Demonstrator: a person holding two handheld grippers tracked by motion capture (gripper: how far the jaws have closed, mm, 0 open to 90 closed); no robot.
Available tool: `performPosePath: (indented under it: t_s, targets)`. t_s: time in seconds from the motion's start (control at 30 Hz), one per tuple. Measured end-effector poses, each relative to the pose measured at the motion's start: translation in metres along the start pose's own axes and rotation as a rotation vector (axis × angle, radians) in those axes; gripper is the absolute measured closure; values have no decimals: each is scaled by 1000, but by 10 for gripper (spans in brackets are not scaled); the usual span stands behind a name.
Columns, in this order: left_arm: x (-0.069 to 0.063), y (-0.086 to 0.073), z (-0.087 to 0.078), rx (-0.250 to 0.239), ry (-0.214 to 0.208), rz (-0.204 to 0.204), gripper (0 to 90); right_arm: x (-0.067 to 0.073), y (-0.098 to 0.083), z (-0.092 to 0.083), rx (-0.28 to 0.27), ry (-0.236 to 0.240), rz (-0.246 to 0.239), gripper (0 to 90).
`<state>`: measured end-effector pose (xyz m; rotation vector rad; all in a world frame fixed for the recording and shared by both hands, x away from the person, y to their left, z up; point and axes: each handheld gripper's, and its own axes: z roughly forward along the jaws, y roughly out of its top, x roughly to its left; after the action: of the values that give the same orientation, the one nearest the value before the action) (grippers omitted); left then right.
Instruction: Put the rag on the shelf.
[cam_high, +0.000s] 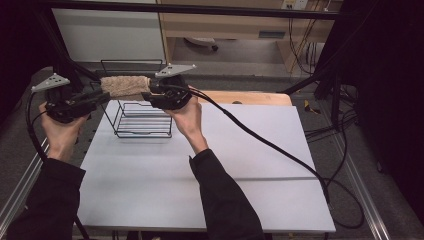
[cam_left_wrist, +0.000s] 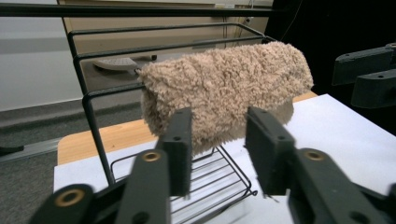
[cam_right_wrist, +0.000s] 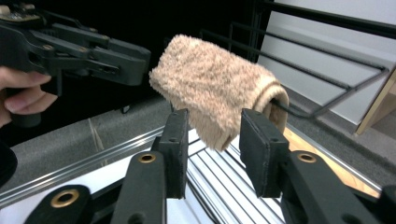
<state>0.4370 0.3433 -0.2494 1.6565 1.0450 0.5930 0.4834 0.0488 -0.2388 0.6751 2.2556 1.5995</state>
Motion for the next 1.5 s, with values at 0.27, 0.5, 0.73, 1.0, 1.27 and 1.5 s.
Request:
performPosePath:
  t_s: [0.27,0.5,0.73,1.0,1.27,1.5]
  targets:
    - [-2,-10,-8,21,14,15,447,-5,-14,-13,7,-8,23,448]
    - [-8,-34,-7,56,-5,29,308,-16,-33,-30,35,-24,57,293]
    - [-16,-61,2,96,-40,32,201,-29,-58,-50,53,-29,96,128]
    - [-33,-90,17,151,-77,62,96,-44,-89,-84,103,-37,130,41]
    - [-50,-118,27,176,-116,74,66,-57,-131,-120,149,-58,159,10]
    - [-58,-141,31,207,-152,77,75,-71,-173,-150,146,-75,191,5]
